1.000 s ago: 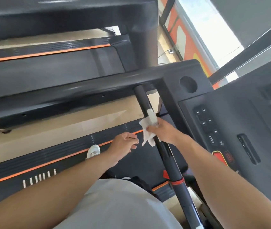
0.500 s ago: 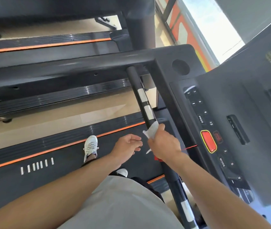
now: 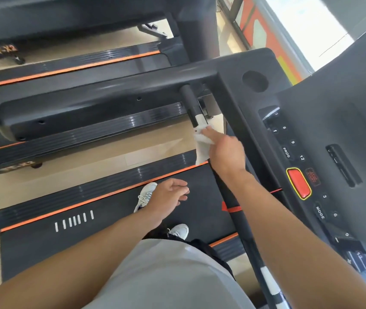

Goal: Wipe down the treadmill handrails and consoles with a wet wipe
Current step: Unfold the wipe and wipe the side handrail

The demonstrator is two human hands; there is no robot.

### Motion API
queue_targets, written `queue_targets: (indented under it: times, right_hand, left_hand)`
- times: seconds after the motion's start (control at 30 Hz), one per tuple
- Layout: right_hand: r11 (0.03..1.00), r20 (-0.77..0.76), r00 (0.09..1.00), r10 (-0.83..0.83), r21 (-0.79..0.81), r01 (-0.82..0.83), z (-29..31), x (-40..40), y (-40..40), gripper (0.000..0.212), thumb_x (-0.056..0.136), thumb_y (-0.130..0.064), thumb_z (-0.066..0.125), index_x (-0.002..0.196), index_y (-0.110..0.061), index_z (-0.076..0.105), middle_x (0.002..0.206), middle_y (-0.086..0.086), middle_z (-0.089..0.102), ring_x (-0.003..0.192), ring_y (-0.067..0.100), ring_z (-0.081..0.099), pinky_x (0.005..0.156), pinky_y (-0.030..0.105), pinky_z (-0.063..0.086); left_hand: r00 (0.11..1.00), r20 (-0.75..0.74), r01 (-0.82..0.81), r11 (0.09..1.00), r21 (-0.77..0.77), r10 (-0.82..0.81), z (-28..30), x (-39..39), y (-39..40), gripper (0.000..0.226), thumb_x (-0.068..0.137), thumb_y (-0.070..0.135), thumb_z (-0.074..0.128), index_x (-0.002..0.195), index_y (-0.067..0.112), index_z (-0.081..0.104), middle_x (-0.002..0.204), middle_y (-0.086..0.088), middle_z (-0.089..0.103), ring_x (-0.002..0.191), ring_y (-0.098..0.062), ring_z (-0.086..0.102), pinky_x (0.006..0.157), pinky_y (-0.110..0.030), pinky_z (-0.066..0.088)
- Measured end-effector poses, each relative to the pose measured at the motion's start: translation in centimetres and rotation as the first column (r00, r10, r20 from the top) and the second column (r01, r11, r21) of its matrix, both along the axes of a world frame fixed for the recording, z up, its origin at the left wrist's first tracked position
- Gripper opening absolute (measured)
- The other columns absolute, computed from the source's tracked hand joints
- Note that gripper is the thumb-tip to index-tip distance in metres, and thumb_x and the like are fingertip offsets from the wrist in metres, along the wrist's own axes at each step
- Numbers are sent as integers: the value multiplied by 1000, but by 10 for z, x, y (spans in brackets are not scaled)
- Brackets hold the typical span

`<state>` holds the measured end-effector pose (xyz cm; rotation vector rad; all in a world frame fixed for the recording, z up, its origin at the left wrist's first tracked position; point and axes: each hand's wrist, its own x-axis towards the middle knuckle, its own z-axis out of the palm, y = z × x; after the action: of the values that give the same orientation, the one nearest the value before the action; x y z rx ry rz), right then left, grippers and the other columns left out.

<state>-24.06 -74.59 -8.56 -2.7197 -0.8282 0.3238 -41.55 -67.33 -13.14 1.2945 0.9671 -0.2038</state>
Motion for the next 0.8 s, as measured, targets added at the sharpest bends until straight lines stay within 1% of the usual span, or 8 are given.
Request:
queue_targets:
  times: [0.07, 0.17, 0.3, 0.37, 0.43, 0.57, 0.7, 0.8]
  right_hand:
    - [970, -96, 979, -181, 145, 194, 6, 19, -13, 51, 90, -4, 47, 128, -34, 65, 91, 2, 70, 89, 29, 63, 77, 36, 52]
    - [848, -8, 890, -456, 300, 437, 24, 40, -20, 20, 96, -15, 54, 112, -22, 63, 93, 2, 72, 80, 23, 50, 72, 32, 37]
    - [950, 154, 946, -286, 175, 259, 27, 23, -2, 12, 94, -22, 62, 106, -19, 60, 98, -5, 62, 84, 24, 57, 67, 33, 32]
    - [984, -96, 982, -164, 54, 169, 9, -1, 10, 24, 95, -42, 63, 104, -20, 61, 108, -8, 59, 93, 19, 60, 68, 33, 38]
    - [961, -318, 929, -189, 136, 242, 0, -16, 13, 42, 96, -61, 51, 95, -21, 63, 118, -8, 61, 97, 15, 60, 76, 38, 48]
    - [793, -466, 815, -344, 320, 517, -3, 5, 11, 21, 96, -41, 66, 101, -21, 63, 96, -12, 68, 92, 7, 64, 73, 23, 45]
    - [977, -406, 889, -211, -97, 188, -10, 11, 31, 50, 101, -55, 52, 130, -16, 44, 113, 7, 63, 99, 29, 64, 72, 37, 45]
    - [918, -135, 990, 48, -384, -97, -14, 17, 51, 51, 109, -41, 42, 153, -18, 32, 131, 16, 49, 112, 37, 62, 81, 44, 53]
  left_hand:
    - [1000, 5, 21, 1000, 4, -21, 1, 4, 3, 13, 98, 18, 63, 110, 17, 68, 102, 1, 76, 93, -13, 73, 82, -26, 55]
    - [999, 22, 37, 999, 17, -37, 5, 15, 8, 13, 98, 18, 63, 110, 17, 69, 101, 2, 76, 92, -12, 73, 81, -24, 55]
    - [998, 42, 52, 999, 8, -53, 7, 36, 16, 13, 99, 17, 61, 110, 16, 69, 101, 1, 76, 92, -13, 73, 82, -26, 55]
    - [997, 52, 58, 998, 0, -58, 7, 44, 22, 12, 99, 17, 62, 109, 17, 69, 101, 1, 76, 90, -12, 74, 85, -30, 55]
    - [997, 50, 60, 998, -9, -59, 7, 53, 32, 11, 99, 18, 62, 108, 17, 69, 99, 1, 76, 88, -12, 73, 86, -30, 55]
    - [999, 31, 33, 999, -14, -33, 3, 65, 56, 8, 98, 19, 63, 103, 19, 70, 97, 0, 77, 86, -13, 74, 87, -33, 56]
    - [997, 83, -13, 1000, 12, 12, 10, 80, 78, 11, 99, 20, 62, 102, 15, 70, 92, 1, 77, 88, -17, 74, 87, -34, 58]
    - [990, 131, -61, 998, 1, 60, 21, 99, 99, 9, 97, 16, 63, 99, 15, 71, 86, 1, 78, 84, -15, 74, 85, -32, 58]
